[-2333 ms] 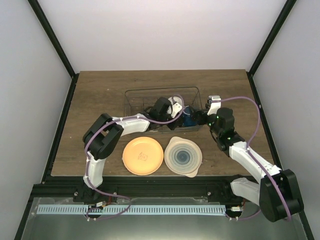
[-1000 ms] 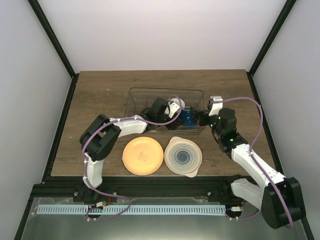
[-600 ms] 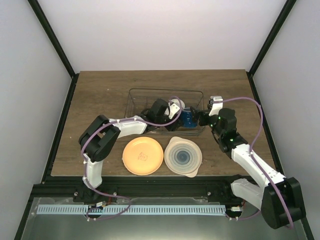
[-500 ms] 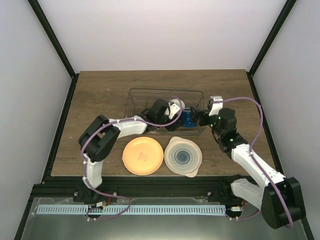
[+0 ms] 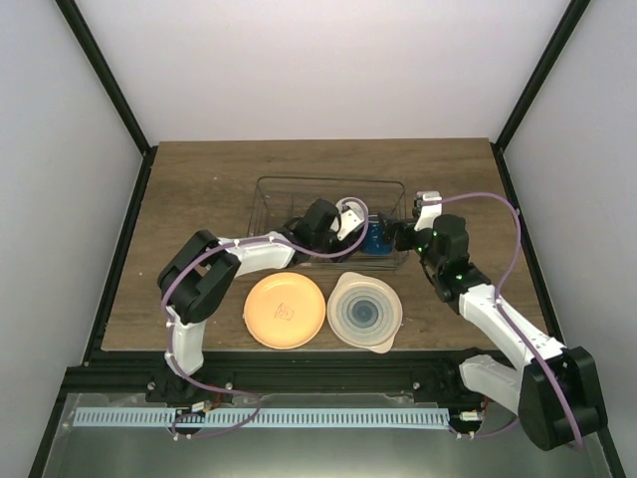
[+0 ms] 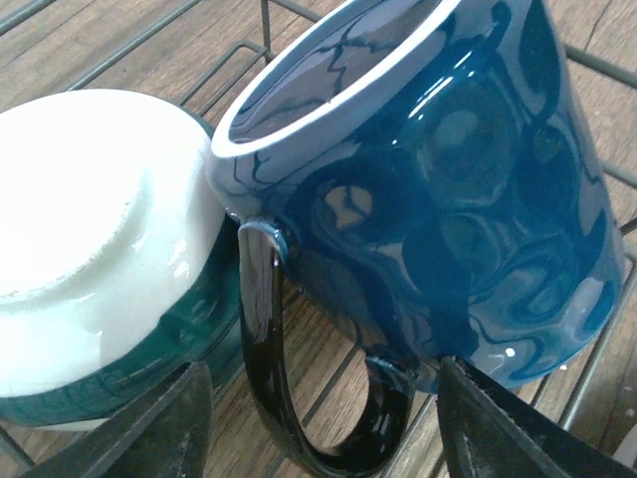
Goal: Load the mixed dishes into the dish rack
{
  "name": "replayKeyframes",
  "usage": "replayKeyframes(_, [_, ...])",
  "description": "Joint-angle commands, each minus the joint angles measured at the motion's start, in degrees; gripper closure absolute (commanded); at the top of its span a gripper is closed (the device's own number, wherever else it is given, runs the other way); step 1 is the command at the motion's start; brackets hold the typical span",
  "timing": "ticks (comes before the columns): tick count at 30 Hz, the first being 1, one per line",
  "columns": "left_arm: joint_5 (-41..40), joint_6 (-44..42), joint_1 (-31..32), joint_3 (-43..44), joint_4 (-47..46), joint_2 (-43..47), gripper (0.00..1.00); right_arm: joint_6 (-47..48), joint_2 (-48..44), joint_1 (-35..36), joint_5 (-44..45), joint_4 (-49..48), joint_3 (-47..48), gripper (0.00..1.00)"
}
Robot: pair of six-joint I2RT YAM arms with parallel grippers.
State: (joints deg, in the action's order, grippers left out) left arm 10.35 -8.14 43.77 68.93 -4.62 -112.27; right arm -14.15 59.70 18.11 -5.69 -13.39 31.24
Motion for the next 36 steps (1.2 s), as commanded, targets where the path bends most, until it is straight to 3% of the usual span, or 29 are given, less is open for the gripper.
replayKeyframes(1, [-2.0,-3.4,1.3,-2.0,1.7,1.9,0.35,0.5,0.9,0.4,0.8,-1.8,0.5,0.00])
replayKeyframes(13, [-8.0,-5.7,1.4,-5.7,-0.7,6.9,0.10,0.7,2.7,0.4,0.7,-1.5,1.9,0.00])
replayKeyframes(30, [-15.7,-6.8,1.3,-7.3,-1.5,13.2,0.04,1.9,5.8,0.4,3.2,4.5,6.6,0.00])
replayKeyframes(36, [-18.2,-4.7,1.4,-7.0,3.0,17.6,0.04,3.4,9.5,0.4,4.1,14.5,14.5,0.00])
